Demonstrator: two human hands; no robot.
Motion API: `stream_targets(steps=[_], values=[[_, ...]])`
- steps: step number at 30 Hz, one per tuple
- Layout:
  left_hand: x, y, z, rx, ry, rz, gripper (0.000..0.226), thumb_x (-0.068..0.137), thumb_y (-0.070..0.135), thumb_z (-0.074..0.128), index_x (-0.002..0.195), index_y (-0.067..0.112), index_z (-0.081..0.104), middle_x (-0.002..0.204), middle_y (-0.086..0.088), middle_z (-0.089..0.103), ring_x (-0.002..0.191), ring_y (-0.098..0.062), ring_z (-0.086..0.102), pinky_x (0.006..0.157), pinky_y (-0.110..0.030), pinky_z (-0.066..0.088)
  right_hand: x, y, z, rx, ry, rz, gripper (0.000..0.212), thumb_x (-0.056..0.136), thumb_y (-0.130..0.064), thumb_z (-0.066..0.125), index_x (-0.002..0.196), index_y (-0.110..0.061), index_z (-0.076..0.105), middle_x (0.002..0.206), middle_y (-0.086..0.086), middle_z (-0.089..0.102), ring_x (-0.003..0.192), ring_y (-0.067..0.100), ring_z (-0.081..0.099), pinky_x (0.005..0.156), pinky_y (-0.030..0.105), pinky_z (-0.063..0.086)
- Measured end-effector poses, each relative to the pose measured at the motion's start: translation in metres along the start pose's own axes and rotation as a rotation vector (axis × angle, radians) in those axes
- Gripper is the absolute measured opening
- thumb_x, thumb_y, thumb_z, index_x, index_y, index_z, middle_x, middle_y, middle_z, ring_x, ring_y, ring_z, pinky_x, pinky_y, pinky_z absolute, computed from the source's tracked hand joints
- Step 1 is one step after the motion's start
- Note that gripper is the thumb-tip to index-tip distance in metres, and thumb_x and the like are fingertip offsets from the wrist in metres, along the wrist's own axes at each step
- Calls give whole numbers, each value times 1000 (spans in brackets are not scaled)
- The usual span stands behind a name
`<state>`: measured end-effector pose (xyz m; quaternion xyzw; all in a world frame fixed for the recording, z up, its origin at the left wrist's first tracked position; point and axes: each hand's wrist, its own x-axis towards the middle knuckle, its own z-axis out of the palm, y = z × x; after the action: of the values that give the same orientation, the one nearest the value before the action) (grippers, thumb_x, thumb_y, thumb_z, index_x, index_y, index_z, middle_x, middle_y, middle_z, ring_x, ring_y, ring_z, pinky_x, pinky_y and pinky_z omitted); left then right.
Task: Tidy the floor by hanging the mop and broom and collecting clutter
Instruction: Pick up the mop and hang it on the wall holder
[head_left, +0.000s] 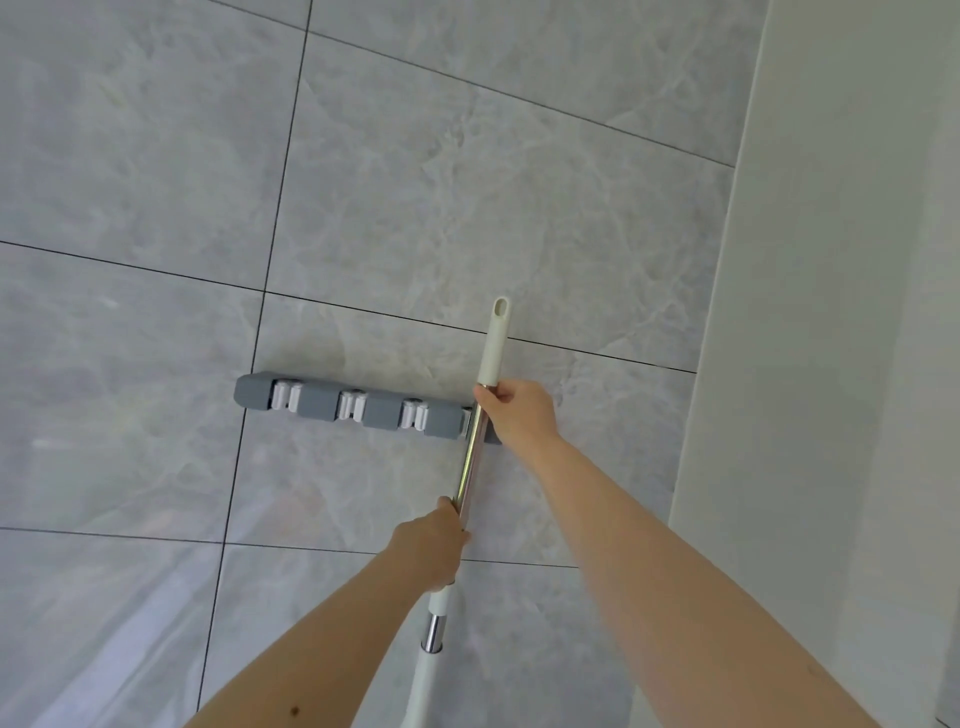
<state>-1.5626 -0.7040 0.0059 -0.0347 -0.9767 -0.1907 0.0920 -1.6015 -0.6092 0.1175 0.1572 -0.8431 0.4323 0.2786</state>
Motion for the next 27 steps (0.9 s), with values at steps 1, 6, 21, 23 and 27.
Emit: stream_targets(steps=[1,6,21,23,27], values=[[5,-2,1,-4,1,1,24,99,22,45,115,7,37,111,-10,64,103,-31,65,87,-37,49,3,3,3,-11,4,5,33,91,-29,59,82,1,71,63,7,58,63,21,51,53,26,36],[24,-11,6,53,-4,81,22,99,21,45,113,8,35,69,7,36,91,-29,64,80,-36,47,17,18,11,48,30,-18,27,88,-29,64,77,-5,70,55,-5,51,53,12,46,46,11,34],[48,-10,12,-34,49,-45,50,98,34,41,135,3,29,65,2,39,103,-33,63,87,-39,47,40,37,33,262,81,75,29,81,-35,71,97,-11,73,98,6,75,79,12,63,69,20,48],[49,-10,13,-27,15,-55,48,99,32,42,133,3,27,82,-4,53,106,-33,63,90,-38,46,40,37,34,234,77,79,30,82,-35,70,98,-10,73,99,7,75,82,14,64,77,26,50],[50,-8,16,-11,17,-71,37,99,27,42,127,6,29,97,-4,50,105,-30,63,84,-34,44,30,34,38,216,115,83,28,85,-38,65,91,-12,73,83,3,71,79,17,63,79,36,52]])
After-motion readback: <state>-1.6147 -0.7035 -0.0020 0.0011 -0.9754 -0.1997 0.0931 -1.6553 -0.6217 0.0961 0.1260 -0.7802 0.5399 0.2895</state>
